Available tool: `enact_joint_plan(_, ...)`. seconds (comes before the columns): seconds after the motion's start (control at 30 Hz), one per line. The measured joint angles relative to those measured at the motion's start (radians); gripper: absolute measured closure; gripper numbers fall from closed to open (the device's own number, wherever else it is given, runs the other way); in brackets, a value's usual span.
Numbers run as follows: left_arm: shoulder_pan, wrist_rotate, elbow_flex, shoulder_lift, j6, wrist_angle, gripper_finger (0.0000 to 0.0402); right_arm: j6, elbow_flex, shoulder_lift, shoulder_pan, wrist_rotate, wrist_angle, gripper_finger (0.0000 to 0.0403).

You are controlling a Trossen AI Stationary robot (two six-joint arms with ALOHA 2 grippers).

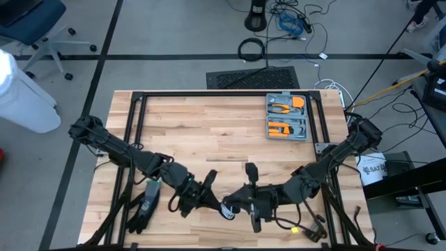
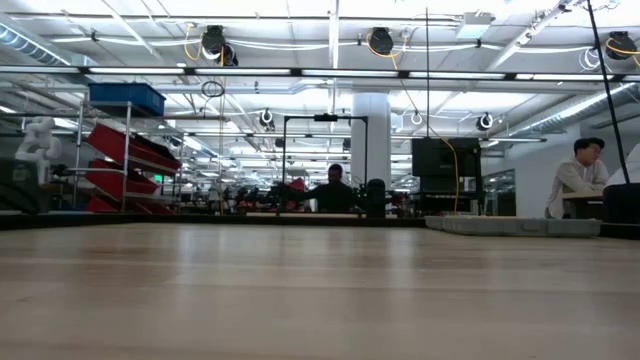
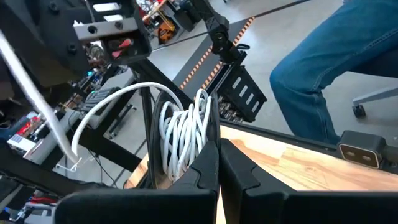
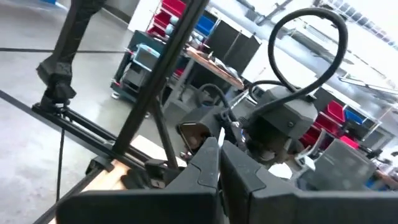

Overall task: Coil cords
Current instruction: Coil the white wire onto the spool

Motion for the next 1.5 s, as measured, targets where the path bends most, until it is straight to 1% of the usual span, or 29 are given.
enact_joint_plan(0.07, 0.001, 0.000, 0.000, 0.000, 0.000, 0.000, 0.0401, 0.001, 0.000, 0.000, -0.005, -0.025, -0.001, 0.0403)
enact_joint_plan(0.2, 0.000, 0.000, 0.000, 0.000, 0.000, -0.001, 0.0401, 0.010, 0.000, 0.000, -0.020, -0.128, -0.001, 0.0403)
enact_joint_plan(0.27, 0.000, 0.000, 0.000, 0.000, 0.000, 0.000, 0.0401, 0.019, 0.000, 0.000, -0.026, -0.155, -0.003, 0.0403)
enact_joint_plan(0.33, 0.000, 0.000, 0.000, 0.000, 0.000, -0.001, 0.0401, 0.033, 0.000, 0.000, -0.033, -0.175, -0.002, 0.0403)
enact_joint_plan(0.5, 0.003, -0.014, 0.000, 0.000, -0.003, 0.000, 0.0401, 0.087, 0.000, 0.000, -0.051, -0.285, -0.013, 0.0403)
enact_joint_plan(0.7, 0.030, -0.027, 0.000, 0.000, -0.077, -0.001, 0.0401, 0.083, 0.000, 0.000, -0.053, -0.296, -0.010, 0.0403)
enact_joint_plan(0.77, 0.034, -0.026, 0.000, 0.000, -0.079, -0.001, 0.0401, 0.085, 0.000, 0.000, -0.060, -0.297, -0.010, 0.0403)
enact_joint_plan(0.9, 0.029, 0.012, 0.000, 0.007, -0.079, 0.001, 0.0401, 0.126, 0.000, 0.000, -0.093, -0.342, -0.030, 0.0403)
enact_joint_plan(0.97, 0.029, 0.033, 0.000, 0.015, -0.079, 0.011, 0.0401, 0.148, 0.000, 0.000, -0.109, -0.345, -0.040, 0.0403)
enact_joint_plan(1.1, 0.030, 0.042, 0.000, 0.044, -0.078, 0.045, 0.0401, 0.165, 0.000, 0.000, -0.133, -0.345, -0.048, 0.0403)
enact_joint_plan(1.37, 0.031, 0.054, 0.000, 0.080, -0.071, 0.087, 0.0401, 0.166, -0.001, 0.000, -0.146, -0.346, -0.078, 0.0403)
enact_joint_plan(1.4, 0.032, 0.056, 0.000, 0.080, -0.071, 0.091, 0.0401, 0.166, -0.001, 0.000, -0.147, -0.353, -0.085, 0.0403)
enact_joint_plan(1.5, 0.034, 0.056, 0.000, 0.080, -0.071, 0.100, 0.0401, 0.184, -0.001, 0.000, -0.156, -0.430, -0.106, 0.0403)
